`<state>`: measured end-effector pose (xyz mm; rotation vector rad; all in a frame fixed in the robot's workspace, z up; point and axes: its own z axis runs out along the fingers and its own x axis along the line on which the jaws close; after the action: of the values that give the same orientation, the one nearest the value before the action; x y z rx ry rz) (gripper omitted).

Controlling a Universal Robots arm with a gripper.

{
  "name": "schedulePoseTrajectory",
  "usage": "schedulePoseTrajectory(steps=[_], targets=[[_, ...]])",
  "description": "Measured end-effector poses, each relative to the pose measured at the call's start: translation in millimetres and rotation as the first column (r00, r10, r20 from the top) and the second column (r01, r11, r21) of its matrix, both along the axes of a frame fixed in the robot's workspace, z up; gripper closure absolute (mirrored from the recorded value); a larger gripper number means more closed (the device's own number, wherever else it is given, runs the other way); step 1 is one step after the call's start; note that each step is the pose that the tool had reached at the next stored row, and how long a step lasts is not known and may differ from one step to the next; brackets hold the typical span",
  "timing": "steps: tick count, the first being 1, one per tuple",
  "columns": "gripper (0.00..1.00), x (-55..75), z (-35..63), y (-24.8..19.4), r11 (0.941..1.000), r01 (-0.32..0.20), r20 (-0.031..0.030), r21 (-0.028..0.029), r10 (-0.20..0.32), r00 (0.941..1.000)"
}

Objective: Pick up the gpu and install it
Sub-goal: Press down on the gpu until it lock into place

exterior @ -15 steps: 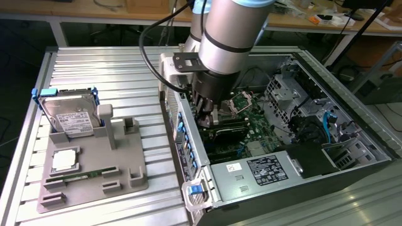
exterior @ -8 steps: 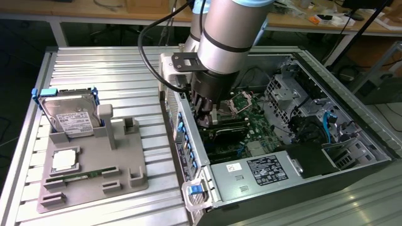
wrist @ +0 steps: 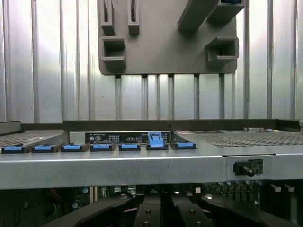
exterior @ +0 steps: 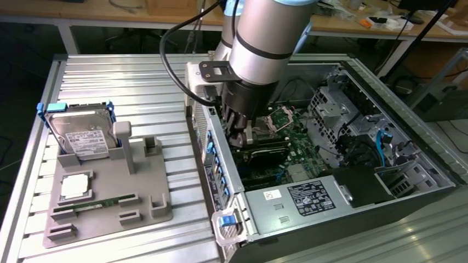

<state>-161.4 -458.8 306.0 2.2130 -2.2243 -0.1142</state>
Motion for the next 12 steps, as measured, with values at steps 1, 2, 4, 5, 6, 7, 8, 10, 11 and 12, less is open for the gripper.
schedulePoseTrajectory(steps=[1, 2, 4, 5, 6, 7, 8, 10, 11, 12], targets=[[0.89, -0.1, 0.7, 0.0, 1.0, 0.0, 0.0001, 0.0002, 0.0, 1.0], [0.89, -0.3, 1.2, 0.1, 1.0, 0.0, 0.0002, 0.0002, 0.0, 1.0], [0.89, -0.8, 1.8, 0.1, 1.0, 0.0, 0.0003, 0.0002, 0.0, 1.0], [0.89, -1.2, 2.1, 0.2, 1.0, 0.0, 0.0003, 0.0002, 0.0, 1.0], [0.89, -1.8, 2.4, 0.2, 1.0, 0.0, 0.0, 0.0, 0.0, 1.0], [0.89, -2.5, 2.7, 0.3, 1.0, 0.0, -0.0002, 0.0, 0.0, 1.0], [0.89, -3.1, 2.9, 0.4, 1.0, 0.0, 0.0, 0.0, 0.0, 1.0], [0.89, -4.8, 4.4, 0.6, 1.0, 0.001, -0.0003, -0.0001, -0.001, 1.0], [0.89, -5.3, 4.8, 0.6, 1.0, 0.001, -0.0006, 0.0, -0.001, 1.0], [0.89, -5.5, 4.9, 0.6, 1.0, 0.001, 0.0, 0.0001, -0.001, 1.0]])
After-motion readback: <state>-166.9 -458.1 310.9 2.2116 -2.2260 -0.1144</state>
